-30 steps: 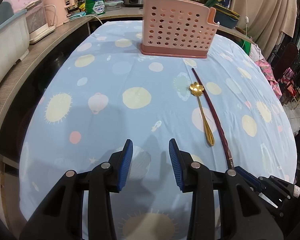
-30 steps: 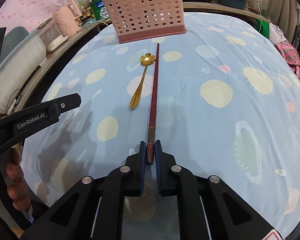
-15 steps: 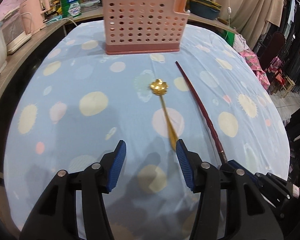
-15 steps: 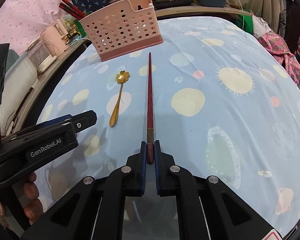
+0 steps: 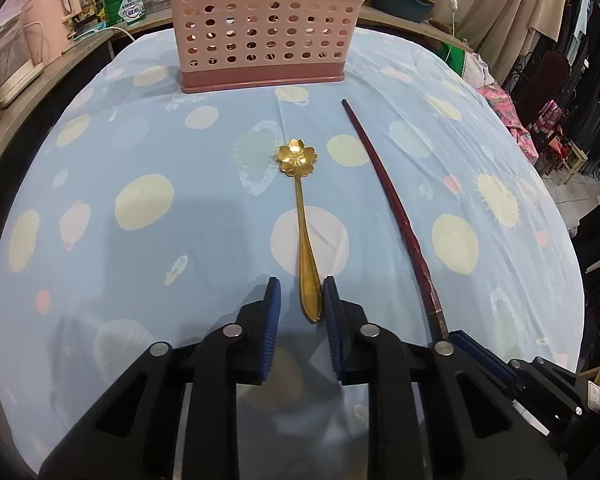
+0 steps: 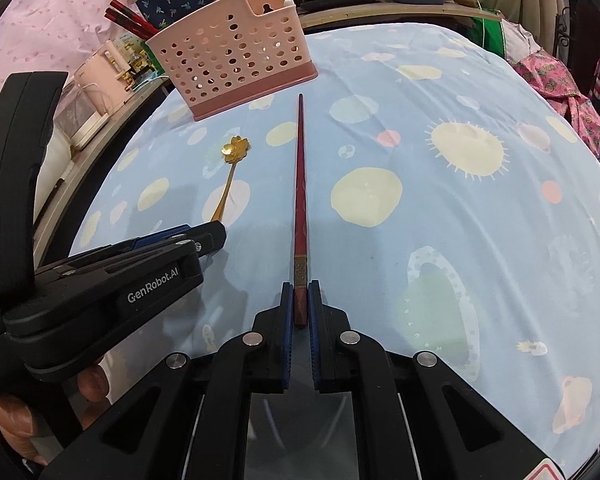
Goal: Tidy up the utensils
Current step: 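Grasp the gold spoon by its handle with the left tool, then carry the spoon in the left tool and chopstick in the right tool into the holder, opening both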
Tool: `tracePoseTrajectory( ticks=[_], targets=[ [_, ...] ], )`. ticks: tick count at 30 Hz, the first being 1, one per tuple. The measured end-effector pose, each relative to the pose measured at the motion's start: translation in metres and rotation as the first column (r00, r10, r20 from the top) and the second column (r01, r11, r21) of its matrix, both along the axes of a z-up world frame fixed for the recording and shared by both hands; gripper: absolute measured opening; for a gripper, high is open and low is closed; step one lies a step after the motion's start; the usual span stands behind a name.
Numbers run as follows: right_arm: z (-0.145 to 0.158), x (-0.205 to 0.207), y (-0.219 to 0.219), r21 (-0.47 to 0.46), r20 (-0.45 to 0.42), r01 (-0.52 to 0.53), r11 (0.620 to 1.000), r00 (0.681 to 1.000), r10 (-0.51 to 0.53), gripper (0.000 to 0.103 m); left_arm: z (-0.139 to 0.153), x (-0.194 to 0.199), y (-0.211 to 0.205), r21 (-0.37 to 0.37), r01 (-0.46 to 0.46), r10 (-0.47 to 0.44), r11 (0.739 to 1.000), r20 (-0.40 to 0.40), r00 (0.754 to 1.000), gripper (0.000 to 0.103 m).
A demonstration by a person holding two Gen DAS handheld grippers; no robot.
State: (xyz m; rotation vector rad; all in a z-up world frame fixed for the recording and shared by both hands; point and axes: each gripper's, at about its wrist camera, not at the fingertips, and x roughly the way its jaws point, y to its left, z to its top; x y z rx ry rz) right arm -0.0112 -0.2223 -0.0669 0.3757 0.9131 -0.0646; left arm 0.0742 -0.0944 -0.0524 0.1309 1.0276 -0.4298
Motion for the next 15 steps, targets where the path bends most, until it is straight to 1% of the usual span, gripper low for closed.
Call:
tracePoseTrajectory(
  ticks=[2,9,15],
  targets=[
    [0.000,0.001,0.000,0.000,0.000,-0.001,1.000,1.000,0.001,0.007,0.001,0.000,0.001,-0.007,0.000,0.000,1.000,-0.007,1.000,0.010],
    [0.004,0.000,0.001,0.000,0.007,-0.003,1.000,1.000,0.003,0.007,0.009,-0.003,0.015,-0.035,-0.032,0.032,0.999,-0.019,0.999,0.010],
    [0.016,-0.002,0.001,0.004,0.035,-0.004,1.000,0.999,0.004,0.007,0.033,-0.005,0.033,-0.062,-0.071,0.073,0.996,0.028,0.997,0.010]
  ],
)
